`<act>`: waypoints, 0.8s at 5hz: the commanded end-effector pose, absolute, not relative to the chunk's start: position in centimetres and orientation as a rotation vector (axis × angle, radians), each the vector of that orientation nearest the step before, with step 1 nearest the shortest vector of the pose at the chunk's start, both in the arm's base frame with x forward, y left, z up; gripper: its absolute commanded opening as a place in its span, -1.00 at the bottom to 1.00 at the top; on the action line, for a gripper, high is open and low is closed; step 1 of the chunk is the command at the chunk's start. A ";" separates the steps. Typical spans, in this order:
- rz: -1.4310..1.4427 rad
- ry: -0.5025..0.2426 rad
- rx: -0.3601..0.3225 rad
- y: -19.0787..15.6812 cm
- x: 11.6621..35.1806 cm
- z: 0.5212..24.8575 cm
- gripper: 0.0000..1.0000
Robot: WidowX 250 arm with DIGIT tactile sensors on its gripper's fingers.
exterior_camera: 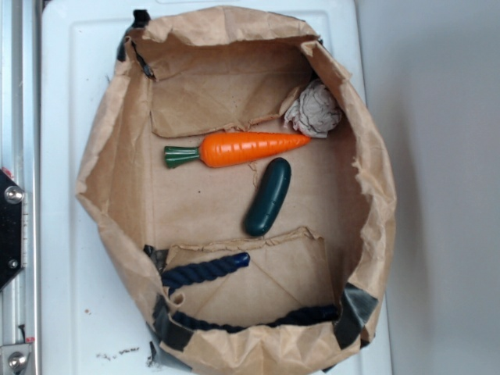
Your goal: Grab the plastic pickle.
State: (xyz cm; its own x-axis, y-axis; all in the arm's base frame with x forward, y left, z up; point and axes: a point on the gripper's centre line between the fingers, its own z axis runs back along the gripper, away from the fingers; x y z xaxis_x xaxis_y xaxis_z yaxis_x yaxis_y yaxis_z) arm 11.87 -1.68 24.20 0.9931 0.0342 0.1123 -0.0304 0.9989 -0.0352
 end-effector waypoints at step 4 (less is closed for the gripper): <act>0.221 -0.169 0.070 -3.2 18.7 23.2 1.00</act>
State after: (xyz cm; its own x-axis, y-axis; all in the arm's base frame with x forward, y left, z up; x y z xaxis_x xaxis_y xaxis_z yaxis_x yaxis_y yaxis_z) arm 18.33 -3.08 22.03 0.9687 0.2100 0.1324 -0.2199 0.9734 0.0650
